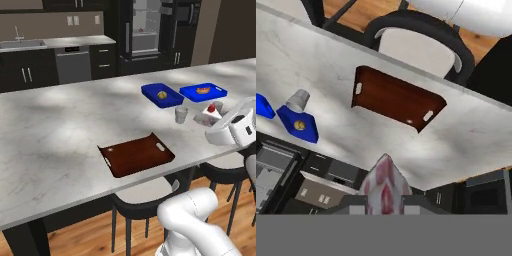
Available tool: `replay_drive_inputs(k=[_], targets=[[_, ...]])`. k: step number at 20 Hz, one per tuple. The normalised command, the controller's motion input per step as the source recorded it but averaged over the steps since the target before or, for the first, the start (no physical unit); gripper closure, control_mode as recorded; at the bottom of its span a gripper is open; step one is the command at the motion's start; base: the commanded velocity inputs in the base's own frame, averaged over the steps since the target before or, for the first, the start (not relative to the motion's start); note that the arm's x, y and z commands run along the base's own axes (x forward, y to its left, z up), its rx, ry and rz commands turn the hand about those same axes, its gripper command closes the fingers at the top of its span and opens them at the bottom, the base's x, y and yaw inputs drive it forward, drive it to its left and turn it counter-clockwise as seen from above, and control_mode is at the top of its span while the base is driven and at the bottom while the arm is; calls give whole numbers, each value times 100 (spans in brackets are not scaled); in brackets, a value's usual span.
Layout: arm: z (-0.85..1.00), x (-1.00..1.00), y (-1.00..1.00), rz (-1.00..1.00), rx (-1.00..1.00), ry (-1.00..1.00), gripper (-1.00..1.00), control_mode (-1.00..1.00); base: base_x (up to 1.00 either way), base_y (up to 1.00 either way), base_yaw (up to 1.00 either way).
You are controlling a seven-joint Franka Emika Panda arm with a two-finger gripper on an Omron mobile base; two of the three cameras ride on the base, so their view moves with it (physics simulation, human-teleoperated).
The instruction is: Take the cakes from the fridge and place them on the empty tray on the dining counter.
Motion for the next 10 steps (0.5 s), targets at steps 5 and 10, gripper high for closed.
replay_drive_inputs(k=[5,10], targets=[[-59,57,62,-1,-7,1,100,-100,0,0,0],[-61,57,60,-7,-15,10,100,-100,0,0,0]])
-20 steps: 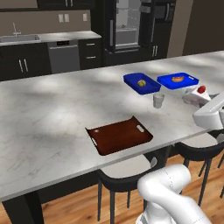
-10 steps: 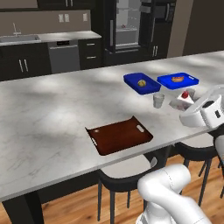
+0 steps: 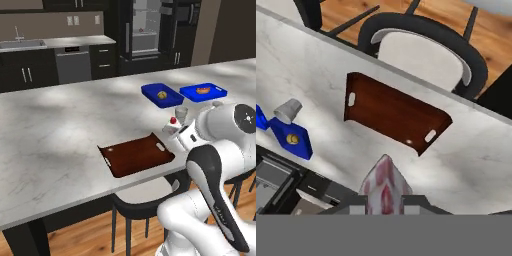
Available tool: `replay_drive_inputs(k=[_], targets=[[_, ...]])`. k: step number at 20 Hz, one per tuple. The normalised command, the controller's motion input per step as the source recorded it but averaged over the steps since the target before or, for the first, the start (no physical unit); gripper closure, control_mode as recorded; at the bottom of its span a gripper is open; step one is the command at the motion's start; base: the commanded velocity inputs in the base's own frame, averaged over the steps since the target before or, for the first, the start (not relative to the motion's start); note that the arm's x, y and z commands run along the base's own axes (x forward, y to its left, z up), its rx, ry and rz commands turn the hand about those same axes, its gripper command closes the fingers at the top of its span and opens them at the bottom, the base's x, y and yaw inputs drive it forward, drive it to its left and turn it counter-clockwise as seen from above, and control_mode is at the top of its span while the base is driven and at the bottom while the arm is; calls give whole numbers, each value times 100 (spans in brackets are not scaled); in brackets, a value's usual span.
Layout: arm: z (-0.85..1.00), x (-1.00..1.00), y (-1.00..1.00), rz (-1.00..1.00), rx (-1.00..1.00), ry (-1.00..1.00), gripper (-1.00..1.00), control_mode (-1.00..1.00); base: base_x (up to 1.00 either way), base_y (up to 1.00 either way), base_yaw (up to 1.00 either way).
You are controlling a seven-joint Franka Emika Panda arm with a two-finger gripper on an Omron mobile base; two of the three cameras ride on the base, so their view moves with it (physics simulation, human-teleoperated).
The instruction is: Take the cakes from the fridge and place them on the empty tray on the dining counter.
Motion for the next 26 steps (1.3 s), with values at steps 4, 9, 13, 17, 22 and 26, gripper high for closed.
replay_drive_inputs(k=[4,9,13,17,22,26], targets=[[-57,52,3,-11,-20,20,100,-100,0,0,0],[-48,49,-3,-3,-12,14,100,-100,0,0,0],[-26,40,0,0,-1,16,100,-100,0,0,0],[-17,28,0,0,1,21,100,-100,0,0,0],[-21,17,6,0,6,11,100,-100,0,0,0],[-31,16,28,0,11,2,100,-100,0,0,0]])
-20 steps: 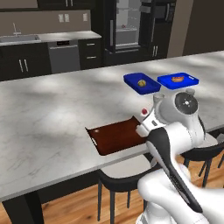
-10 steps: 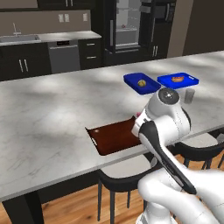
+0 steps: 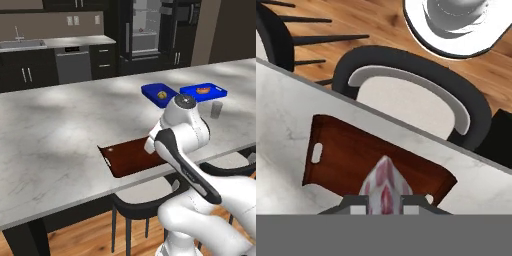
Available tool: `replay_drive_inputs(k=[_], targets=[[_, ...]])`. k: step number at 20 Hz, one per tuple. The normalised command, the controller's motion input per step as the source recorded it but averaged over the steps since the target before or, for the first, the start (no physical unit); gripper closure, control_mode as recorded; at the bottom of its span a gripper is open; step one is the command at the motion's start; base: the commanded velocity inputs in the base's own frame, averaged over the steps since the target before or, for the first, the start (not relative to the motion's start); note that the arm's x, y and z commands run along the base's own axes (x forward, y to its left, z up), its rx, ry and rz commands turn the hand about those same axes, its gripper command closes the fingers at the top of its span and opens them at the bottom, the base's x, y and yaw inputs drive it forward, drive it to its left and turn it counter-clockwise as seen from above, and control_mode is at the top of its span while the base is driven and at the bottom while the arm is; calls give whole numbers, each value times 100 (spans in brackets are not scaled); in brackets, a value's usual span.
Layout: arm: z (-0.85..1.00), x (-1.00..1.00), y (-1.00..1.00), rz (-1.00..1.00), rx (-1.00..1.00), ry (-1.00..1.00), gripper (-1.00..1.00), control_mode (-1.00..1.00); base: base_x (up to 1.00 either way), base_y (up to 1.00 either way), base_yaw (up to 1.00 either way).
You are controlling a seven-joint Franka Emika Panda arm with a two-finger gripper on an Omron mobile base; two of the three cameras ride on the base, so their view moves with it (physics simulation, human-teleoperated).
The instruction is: Take the cakes from the fridge and place them on the empty tray on the dining counter.
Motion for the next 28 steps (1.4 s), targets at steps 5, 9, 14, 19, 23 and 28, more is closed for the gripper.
replay_drive_inputs(k=[5,9,14,19,23,28], targets=[[-52,26,40,0,4,0,100,-100,0,0,0],[-42,39,33,0,2,0,100,-100,0,0,0],[-16,52,11,0,17,2,100,-100,0,0,0],[-13,43,4,0,19,7,100,-100,0,0,0],[-41,41,20,0,2,4,100,-100,0,0,0],[-52,45,26,0,0,0,100,-100,0,0,0]])
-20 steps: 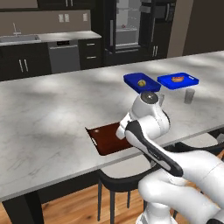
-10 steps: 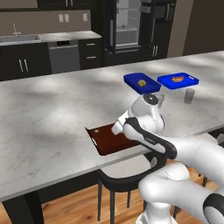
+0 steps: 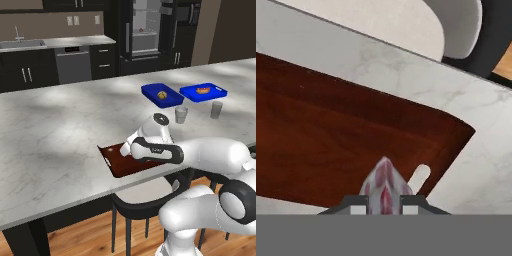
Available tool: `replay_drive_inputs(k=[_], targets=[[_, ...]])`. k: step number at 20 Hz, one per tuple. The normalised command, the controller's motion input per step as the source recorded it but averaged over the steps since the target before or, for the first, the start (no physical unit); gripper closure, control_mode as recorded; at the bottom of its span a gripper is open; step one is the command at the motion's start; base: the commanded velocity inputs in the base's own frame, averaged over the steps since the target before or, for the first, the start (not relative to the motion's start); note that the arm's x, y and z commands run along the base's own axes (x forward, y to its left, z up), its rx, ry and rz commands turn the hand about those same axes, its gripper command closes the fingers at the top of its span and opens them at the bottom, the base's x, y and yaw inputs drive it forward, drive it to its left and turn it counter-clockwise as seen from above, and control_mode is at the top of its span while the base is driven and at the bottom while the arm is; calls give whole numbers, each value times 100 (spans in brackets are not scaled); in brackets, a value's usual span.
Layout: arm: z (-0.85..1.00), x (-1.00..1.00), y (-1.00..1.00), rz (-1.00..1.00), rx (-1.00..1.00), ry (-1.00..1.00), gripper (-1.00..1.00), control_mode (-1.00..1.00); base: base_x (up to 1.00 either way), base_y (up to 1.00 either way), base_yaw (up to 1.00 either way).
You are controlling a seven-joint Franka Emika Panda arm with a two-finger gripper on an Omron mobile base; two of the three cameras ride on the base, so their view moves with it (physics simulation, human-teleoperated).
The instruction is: Take the cakes from the fridge and place them on the empty tray on the dining counter.
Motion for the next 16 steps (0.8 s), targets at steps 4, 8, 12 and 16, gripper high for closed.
replay_drive_inputs(k=[4,8,12,16], targets=[[-43,53,4,0,0,0,100,-100,0,0,0],[-42,53,0,0,0,0,100,-100,0,0,0],[-39,52,0,0,0,0,100,-100,0,0,0],[-38,49,0,0,0,0,100,-100,0,0,0]])
